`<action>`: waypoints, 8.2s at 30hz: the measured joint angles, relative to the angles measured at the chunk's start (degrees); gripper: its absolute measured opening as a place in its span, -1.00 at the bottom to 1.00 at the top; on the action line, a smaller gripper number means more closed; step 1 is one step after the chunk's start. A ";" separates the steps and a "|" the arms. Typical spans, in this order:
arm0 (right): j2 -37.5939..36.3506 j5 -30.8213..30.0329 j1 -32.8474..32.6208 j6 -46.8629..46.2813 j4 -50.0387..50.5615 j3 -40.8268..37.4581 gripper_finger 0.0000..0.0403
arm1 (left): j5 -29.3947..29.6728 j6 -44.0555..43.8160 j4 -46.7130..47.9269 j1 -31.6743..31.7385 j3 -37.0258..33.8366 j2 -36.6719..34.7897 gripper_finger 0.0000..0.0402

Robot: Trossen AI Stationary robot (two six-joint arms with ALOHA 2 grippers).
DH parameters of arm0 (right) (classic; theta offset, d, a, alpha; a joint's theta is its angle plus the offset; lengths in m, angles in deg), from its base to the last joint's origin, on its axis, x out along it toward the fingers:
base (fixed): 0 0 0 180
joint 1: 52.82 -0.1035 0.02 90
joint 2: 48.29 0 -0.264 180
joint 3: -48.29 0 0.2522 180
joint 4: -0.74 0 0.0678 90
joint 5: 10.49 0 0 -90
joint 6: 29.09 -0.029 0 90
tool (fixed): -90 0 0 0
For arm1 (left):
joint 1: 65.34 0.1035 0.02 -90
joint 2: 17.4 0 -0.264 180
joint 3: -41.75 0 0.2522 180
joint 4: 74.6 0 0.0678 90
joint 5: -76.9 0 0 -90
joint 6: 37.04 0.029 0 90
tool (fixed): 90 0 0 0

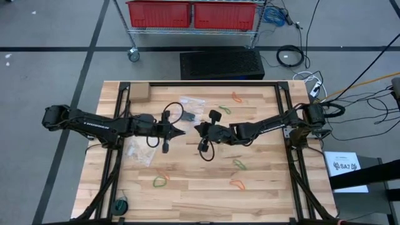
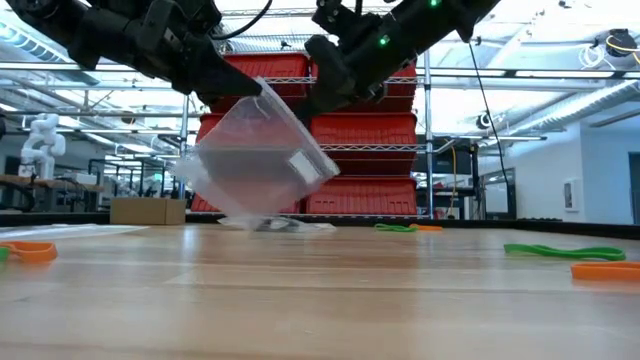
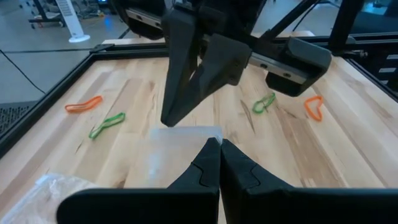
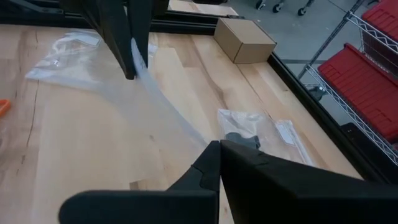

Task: Sort rubber bands
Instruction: Open the right transparent zip bag, then put the orange rubber band into the right transparent zip bag

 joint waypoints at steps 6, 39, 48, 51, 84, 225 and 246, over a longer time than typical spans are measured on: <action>0.00 0.10 -0.19 0.99 0.07 0.00 -1.00 | 0.01 0.00 0.01 0.00 0.00 0.00 -1.00; 4.49 7.30 1.51 -2.77 -6.52 0.00 -1.00 | 0.95 -1.12 -0.55 0.00 0.00 0.00 -1.00; 4.44 22.52 2.09 -1.97 -8.69 0.00 -1.00 | 0.94 -1.33 -0.96 -0.02 0.00 0.00 -1.00; 4.44 18.51 1.78 -3.41 -9.23 0.00 -0.98 | 0.95 -1.40 -1.54 -0.02 0.00 0.00 -1.00; 4.98 17.96 3.15 -6.04 -9.59 0.00 -0.96 | 1.28 -3.59 -4.54 -0.61 0.00 0.00 -1.00; -15.57 20.38 33.41 -8.31 12.82 -22.56 0.31 | 10.18 -4.44 -7.03 -5.14 2.95 6.38 -1.00; 0.22 16.19 29.89 -13.82 3.28 -22.33 0.16 | 9.70 -4.48 -7.05 -5.29 2.95 6.38 -1.00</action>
